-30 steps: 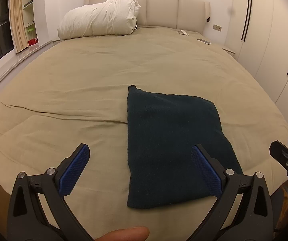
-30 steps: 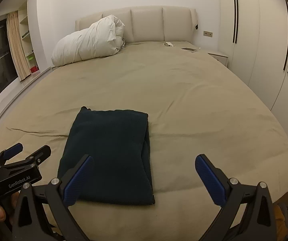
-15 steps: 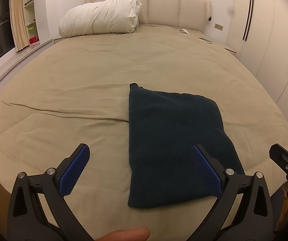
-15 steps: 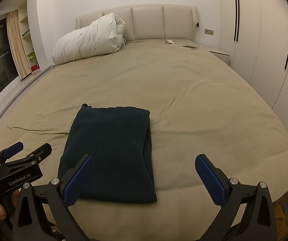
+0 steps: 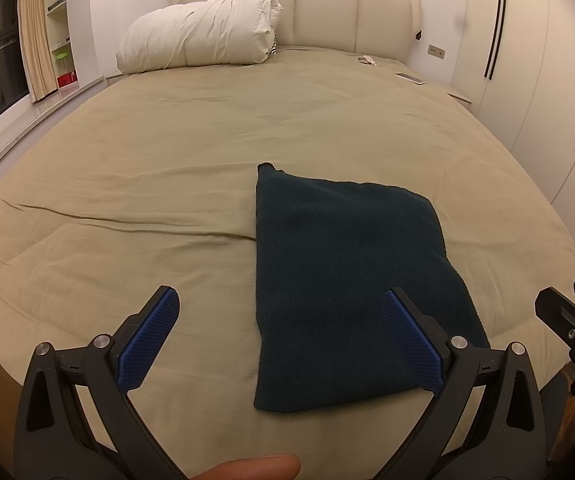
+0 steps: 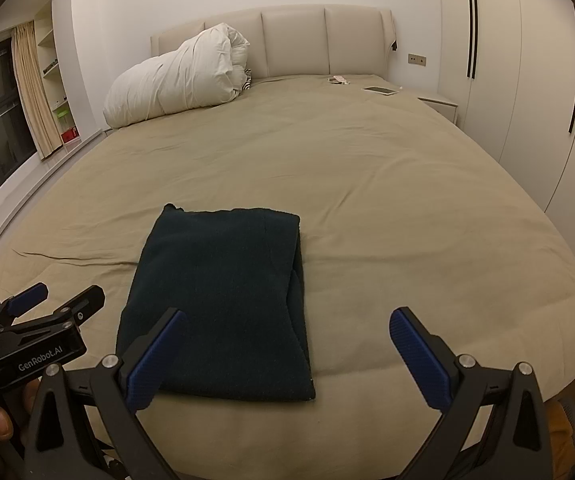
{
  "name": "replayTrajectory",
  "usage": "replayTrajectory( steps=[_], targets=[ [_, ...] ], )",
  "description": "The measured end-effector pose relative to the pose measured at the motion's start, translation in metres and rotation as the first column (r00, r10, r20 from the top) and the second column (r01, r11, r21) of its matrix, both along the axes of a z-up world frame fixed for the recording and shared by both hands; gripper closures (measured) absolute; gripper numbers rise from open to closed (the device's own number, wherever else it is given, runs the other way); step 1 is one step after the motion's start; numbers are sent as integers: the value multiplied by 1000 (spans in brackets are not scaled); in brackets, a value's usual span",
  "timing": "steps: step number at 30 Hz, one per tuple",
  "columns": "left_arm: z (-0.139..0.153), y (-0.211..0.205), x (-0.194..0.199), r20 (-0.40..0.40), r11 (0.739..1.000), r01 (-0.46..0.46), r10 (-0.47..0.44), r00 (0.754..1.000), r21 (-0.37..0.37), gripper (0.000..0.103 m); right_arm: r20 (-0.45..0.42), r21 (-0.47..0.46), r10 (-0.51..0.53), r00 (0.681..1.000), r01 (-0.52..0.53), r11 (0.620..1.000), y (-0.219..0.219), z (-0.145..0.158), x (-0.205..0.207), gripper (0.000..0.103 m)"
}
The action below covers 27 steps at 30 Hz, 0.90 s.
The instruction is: Fold small clothes
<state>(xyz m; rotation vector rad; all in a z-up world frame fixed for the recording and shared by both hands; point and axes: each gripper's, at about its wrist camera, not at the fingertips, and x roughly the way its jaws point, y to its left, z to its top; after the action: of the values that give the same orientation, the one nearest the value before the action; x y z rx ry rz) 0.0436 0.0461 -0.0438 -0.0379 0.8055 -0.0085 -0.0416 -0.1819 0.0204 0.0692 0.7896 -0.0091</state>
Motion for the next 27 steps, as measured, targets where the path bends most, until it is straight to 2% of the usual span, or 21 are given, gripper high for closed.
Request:
replayTrajectory(
  steps=[27],
  targets=[
    [-6,3,1,-19,1000,11,-11,1000,0,0,-4,3,-1,1000,1,1000,2,-1,-3,0]
  ],
)
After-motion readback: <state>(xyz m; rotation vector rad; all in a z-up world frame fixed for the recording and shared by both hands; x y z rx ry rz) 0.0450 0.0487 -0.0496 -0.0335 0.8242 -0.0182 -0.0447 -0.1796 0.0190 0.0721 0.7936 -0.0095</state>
